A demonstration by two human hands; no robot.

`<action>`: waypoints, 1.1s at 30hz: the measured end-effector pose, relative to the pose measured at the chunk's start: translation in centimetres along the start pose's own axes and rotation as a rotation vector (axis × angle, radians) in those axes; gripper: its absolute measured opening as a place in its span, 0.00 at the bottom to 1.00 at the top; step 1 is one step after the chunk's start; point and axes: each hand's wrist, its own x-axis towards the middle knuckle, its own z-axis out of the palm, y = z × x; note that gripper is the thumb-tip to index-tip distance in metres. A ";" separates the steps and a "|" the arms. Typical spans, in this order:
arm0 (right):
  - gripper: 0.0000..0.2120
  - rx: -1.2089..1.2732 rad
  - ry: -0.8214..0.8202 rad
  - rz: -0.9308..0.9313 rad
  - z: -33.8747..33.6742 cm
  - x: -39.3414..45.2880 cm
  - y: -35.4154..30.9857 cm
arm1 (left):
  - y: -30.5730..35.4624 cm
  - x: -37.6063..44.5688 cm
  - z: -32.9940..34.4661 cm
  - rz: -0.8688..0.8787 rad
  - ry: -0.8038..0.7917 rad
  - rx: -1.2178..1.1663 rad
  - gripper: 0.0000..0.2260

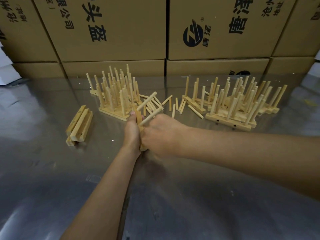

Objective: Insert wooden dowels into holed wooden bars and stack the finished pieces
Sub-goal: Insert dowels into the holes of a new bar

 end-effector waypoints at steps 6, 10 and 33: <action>0.10 0.402 -0.047 0.154 0.5 -0.5 0.4 | -0.2 0.2 -0.1 0.068 0.030 0.015 0.19; 0.15 0.768 -0.103 0.274 0.6 -0.7 0.6 | -0.6 0.6 -0.3 0.064 0.010 0.111 0.21; 0.23 1.516 -0.091 0.717 4.1 -3.2 2.4 | 0.1 -0.7 0.4 0.076 0.133 -0.057 0.19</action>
